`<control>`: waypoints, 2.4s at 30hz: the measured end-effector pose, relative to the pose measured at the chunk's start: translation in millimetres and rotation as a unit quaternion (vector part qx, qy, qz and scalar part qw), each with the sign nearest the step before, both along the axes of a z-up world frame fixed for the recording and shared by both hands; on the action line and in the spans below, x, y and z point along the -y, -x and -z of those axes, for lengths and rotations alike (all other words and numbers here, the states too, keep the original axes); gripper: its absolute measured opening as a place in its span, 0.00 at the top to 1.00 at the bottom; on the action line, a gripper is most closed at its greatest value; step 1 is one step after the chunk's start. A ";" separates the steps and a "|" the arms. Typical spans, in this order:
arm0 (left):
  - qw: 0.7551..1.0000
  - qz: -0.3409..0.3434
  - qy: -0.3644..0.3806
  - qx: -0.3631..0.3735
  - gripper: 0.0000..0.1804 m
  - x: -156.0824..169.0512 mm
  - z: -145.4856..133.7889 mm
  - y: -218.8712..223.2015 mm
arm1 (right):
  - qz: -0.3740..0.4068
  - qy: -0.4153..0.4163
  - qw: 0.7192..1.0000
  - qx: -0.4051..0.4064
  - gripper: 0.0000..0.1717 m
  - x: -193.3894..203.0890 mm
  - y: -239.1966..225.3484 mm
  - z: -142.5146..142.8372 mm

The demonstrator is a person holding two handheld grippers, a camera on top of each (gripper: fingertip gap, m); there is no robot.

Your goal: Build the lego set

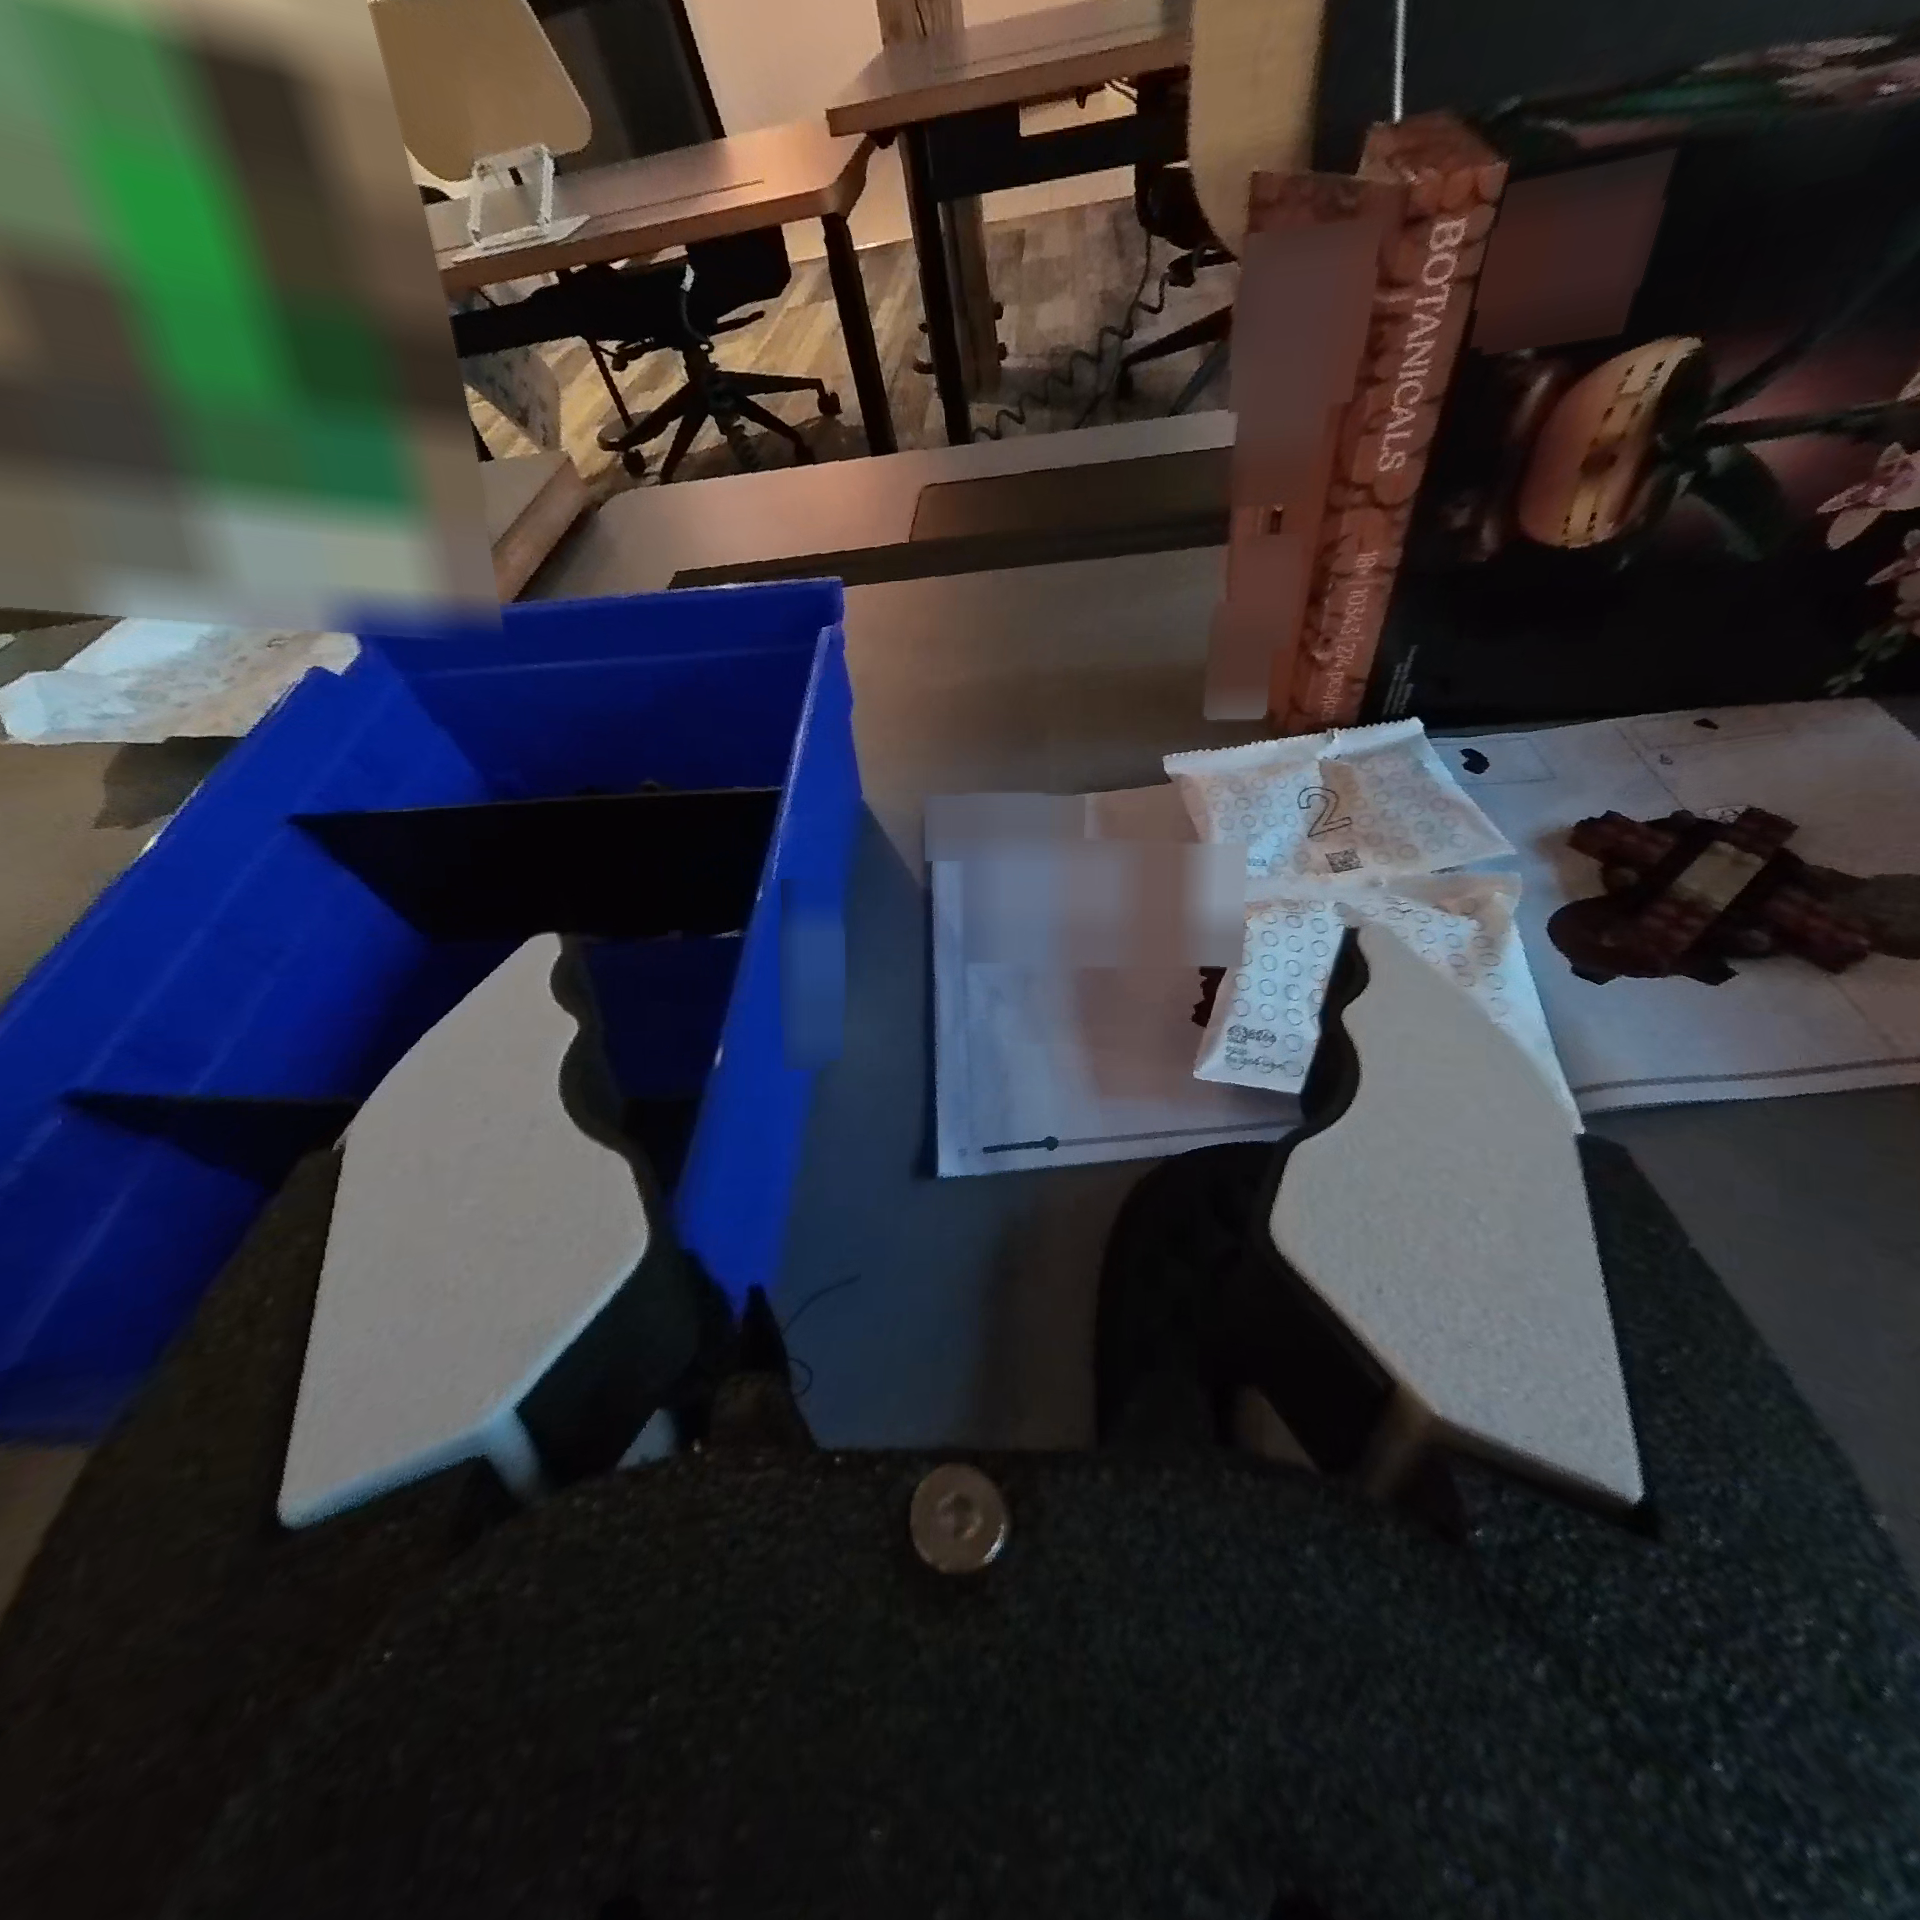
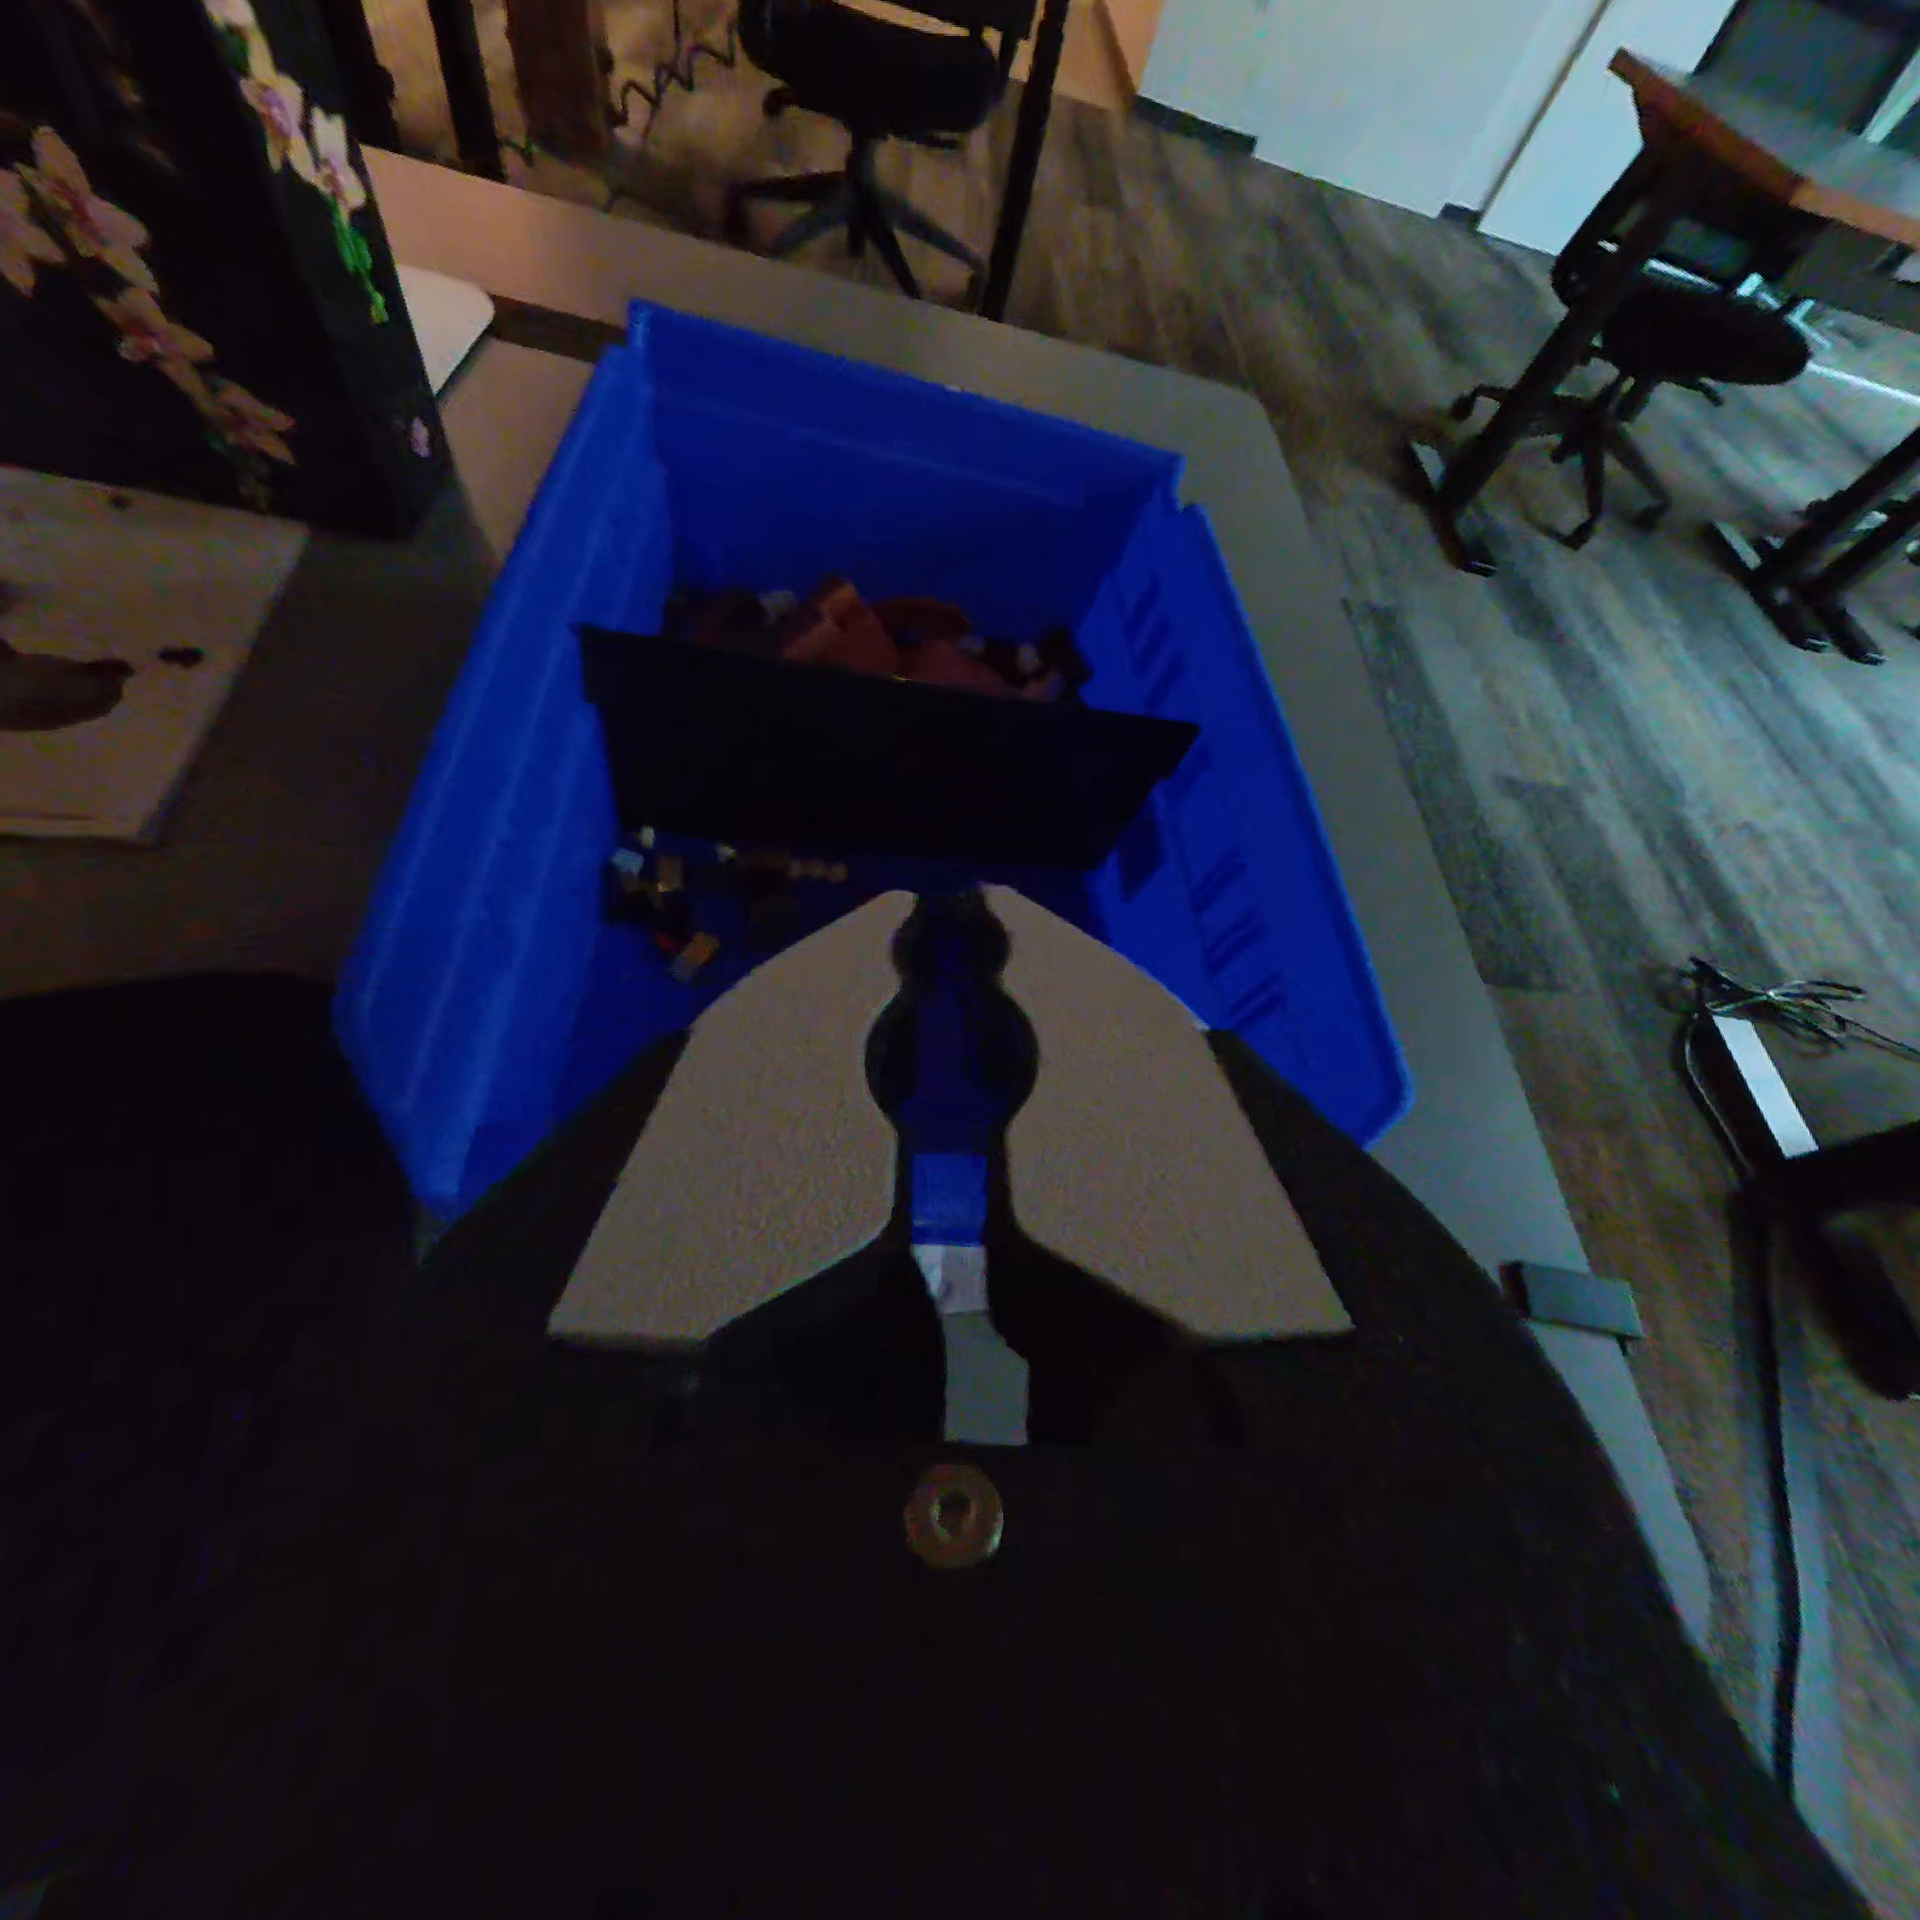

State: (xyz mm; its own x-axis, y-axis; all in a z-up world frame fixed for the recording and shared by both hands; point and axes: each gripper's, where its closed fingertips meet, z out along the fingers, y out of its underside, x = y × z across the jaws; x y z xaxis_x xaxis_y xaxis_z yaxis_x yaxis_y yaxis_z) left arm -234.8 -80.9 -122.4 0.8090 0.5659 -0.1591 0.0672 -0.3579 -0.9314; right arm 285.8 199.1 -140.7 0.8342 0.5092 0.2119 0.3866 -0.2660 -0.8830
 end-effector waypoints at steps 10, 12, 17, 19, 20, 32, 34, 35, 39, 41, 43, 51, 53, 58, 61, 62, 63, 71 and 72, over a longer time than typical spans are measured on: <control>1.000 0.004 -0.001 0.003 0.27 11.5 -1.1 -1.4 | 0.039 0.014 0.999 -0.022 0.23 -1.8 5.9 -4.3; 1.000 0.001 -0.001 -0.001 0.25 18.6 -3.2 1.1 | 0.044 0.006 0.999 -0.016 0.24 -1.4 5.9 -7.1; 1.000 -0.018 0.006 -0.009 0.23 48.9 -13.9 21.7 | 0.054 0.001 0.998 -0.019 0.25 -3.5 8.6 -13.5; 0.999 -0.035 0.007 -0.016 0.26 65.6 -19.6 36.2 | 0.051 0.004 0.999 -0.013 0.26 -3.2 12.3 -14.2; 0.999 -0.040 0.008 -0.018 0.30 73.4 -21.4 42.9 | 0.053 0.002 0.999 -0.011 0.26 -3.5 13.2 -15.3; 0.993 0.029 0.084 0.072 0.66 88.4 8.4 91.1 | 0.095 -0.001 0.995 0.016 0.30 -1.6 14.6 -26.3; 0.990 0.012 0.104 0.094 0.38 88.5 17.4 101.9 | 0.102 -0.002 0.995 0.012 0.31 -2.7 14.1 -29.6; 0.989 0.007 0.113 0.095 0.33 88.0 19.9 106.5 | 0.105 -0.001 0.994 0.012 0.31 -3.6 14.0 -30.8; 0.991 0.009 0.104 0.084 0.30 79.9 15.6 112.2 | 0.109 0.000 0.994 0.017 0.32 -7.5 14.1 -31.7; 0.993 0.009 0.095 0.074 0.31 77.9 9.9 110.5 | 0.103 0.009 0.995 0.015 0.32 -8.5 15.2 -28.9; 0.996 0.011 0.073 0.055 0.36 76.1 0.3 106.7 | 0.100 0.011 0.995 0.011 0.33 -7.5 14.2 -29.5; 0.999 0.040 0.006 0.031 1.00 64.3 -19.0 78.1 | 0.081 0.014 0.997 0.001 0.38 -9.0 7.1 -22.3; 0.999 0.019 0.025 0.036 0.80 66.4 -13.7 74.9 | 0.067 0.024 0.997 0.007 0.40 -10.0 7.9 -17.6; 0.998 -0.025 0.048 0.044 0.32 68.7 -6.1 62.8 | 0.046 0.057 0.997 0.021 0.50 -15.7 1.3 1.4; 0.998 -0.030 0.029 0.049 0.31 67.8 -9.0 53.9 | 0.002 0.056 0.998 0.020 1.00 -13.6 2.5 4.3; 0.998 -0.032 0.025 0.051 0.31 67.3 -9.0 51.6 | -0.001 0.062 0.998 0.023 1.00 -13.5 1.0 6.8; 0.998 -0.033 0.025 0.053 0.31 66.7 -8.3 49.2 | 0.000 0.067 0.997 0.031 1.00 -14.1 -1.9 9.9; 0.998 -0.034 0.035 0.043 0.31 55.2 -11.4 39.6 | 0.022 0.076 0.995 0.061 0.41 -17.3 -7.0 21.1; 0.998 -0.034 0.037 0.040 0.31 54.2 -12.3 39.4 | 0.020 0.075 0.995 0.062 0.41 -17.2 -6.0 21.0</control>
